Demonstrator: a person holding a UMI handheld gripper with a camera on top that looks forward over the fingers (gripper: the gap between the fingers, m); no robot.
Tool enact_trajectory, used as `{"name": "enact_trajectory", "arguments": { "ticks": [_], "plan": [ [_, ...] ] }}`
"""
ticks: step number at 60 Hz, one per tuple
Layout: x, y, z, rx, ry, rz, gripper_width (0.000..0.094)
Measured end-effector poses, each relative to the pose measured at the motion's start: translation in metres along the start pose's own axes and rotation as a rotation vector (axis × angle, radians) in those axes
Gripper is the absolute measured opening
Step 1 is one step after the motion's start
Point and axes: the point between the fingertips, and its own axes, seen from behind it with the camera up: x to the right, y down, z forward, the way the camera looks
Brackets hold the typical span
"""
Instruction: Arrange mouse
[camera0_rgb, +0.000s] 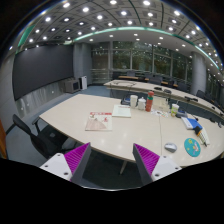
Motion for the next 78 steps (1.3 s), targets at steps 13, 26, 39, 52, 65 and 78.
{"name": "enact_trajectory", "arguments": {
  "ticks": [13, 26, 39, 52, 65, 78],
  "plan": [
    [0.039, 0.049, 0.002, -0.070, 0.075, 0.035, 0.0858],
    [0.155, 0.141, 0.025, -0.180, 0.212, 0.061, 0.0859],
    [0.295, 0.185, 0.080, -0.184, 0.338, 0.081, 0.0863],
    [0.383, 0.185, 0.159, -0.155, 0.380, 0.121, 0.0854],
    [0.417, 0.186, 0.221, -0.173, 0.351, 0.114, 0.0859],
    [0.424, 0.169, 0.253, -0.144, 0.304, 0.090, 0.0859]
  ]
}}
